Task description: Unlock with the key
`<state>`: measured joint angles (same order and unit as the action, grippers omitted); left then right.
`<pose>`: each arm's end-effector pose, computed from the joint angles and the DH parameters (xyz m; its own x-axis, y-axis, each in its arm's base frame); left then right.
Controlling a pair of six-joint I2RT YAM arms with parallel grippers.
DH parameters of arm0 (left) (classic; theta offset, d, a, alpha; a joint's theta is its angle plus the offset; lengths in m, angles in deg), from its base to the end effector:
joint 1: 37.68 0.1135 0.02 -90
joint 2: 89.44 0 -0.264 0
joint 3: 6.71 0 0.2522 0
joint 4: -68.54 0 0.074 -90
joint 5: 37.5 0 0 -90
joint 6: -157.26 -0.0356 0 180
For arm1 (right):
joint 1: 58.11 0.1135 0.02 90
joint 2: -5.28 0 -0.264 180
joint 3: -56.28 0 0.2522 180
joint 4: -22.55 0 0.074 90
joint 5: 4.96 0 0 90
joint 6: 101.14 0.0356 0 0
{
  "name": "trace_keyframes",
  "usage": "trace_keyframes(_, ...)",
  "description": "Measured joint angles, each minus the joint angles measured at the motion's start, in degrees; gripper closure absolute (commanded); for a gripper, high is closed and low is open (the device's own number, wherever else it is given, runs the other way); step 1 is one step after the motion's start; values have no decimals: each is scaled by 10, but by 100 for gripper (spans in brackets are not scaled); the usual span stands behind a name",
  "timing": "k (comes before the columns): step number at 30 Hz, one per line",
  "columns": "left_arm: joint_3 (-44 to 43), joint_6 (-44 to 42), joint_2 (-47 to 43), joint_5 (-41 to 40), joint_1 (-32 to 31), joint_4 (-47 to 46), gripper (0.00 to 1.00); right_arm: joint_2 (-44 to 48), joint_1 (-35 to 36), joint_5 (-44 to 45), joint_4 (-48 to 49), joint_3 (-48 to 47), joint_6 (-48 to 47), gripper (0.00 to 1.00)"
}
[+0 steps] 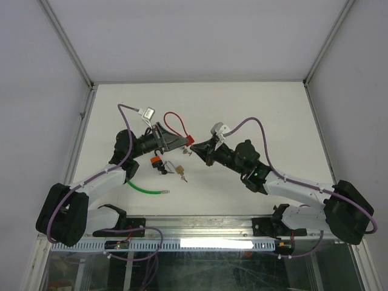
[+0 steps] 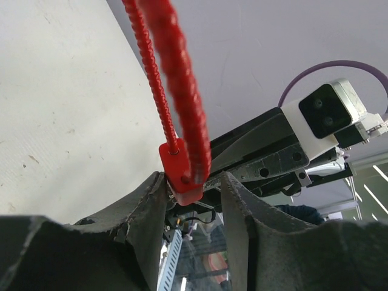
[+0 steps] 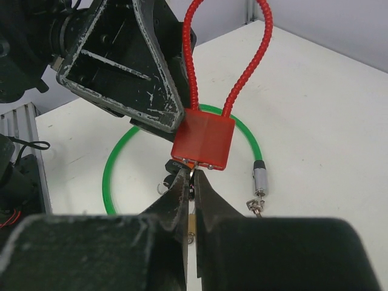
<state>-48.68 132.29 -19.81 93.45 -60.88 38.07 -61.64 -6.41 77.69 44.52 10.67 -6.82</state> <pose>0.2227 -0.1208 0.2489 -0.7961 -0.4037 -0.4508 0.4204 0.1667 -0.8919 0.1580 0.2075 0.2660 -0.0575 0.0478 -0.9972 -0.8557 0.5122 0.0739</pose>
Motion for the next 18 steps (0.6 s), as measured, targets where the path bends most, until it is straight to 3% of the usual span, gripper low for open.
trace_keyframes(18, 10, -3, -61, -67, 1, 49, 57, 22, -1, 2, -15, 28, -52, 100)
